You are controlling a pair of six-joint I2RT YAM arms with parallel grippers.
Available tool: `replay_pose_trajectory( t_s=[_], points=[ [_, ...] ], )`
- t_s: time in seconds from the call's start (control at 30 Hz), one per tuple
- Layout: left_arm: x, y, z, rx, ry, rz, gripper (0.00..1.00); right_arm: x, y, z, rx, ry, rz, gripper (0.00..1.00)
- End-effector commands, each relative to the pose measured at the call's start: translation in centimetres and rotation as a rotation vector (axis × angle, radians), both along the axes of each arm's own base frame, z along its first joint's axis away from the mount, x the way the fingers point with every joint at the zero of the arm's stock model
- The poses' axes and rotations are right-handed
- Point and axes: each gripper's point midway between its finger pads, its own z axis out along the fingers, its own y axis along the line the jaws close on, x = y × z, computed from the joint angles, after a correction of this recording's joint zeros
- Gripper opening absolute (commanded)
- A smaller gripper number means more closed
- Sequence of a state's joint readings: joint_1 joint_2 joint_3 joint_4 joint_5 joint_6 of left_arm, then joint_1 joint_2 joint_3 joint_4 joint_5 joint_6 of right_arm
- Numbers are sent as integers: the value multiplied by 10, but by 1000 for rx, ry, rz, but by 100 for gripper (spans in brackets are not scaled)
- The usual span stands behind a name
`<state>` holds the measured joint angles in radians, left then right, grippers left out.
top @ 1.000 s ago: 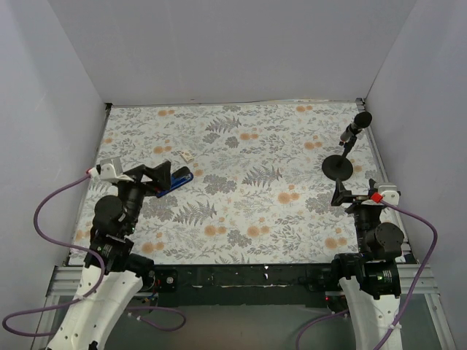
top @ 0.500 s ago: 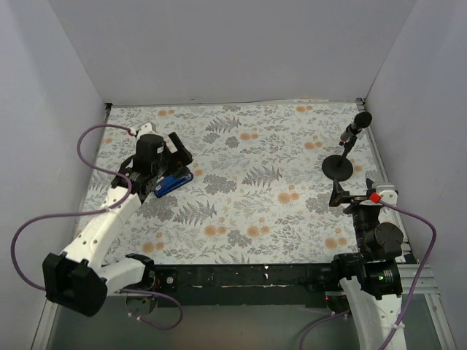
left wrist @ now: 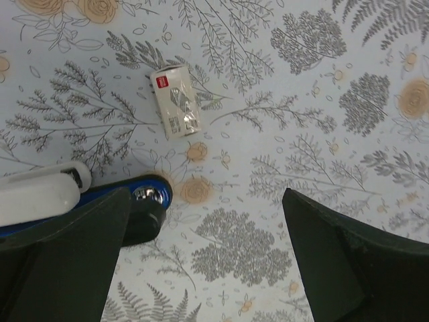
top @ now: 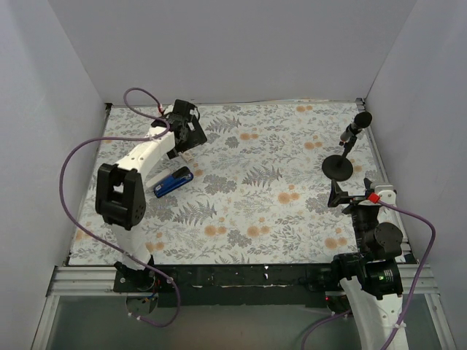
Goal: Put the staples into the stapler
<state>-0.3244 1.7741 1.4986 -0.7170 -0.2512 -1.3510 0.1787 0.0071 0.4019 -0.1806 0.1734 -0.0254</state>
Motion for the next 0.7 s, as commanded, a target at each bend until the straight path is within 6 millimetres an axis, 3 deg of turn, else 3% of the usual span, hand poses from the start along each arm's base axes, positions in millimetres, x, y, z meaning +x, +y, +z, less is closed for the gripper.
replay_pose_trajectory(
  t_s=[0.0,0.23,0.33,0.67],
  points=[
    [20,12,-19,85,70,90,98,-24,-4,37,42,-190,4,98],
    [47,27,-49,130,109,208,98,-25,-2,37,45,-189,12,98],
    [51,32,-64,104,133,245,98,-25,-1,37,44,-190,16,98],
    [51,29,-100,106,229,229,84,-26,-3,38,47,-195,10,98]
  ],
)
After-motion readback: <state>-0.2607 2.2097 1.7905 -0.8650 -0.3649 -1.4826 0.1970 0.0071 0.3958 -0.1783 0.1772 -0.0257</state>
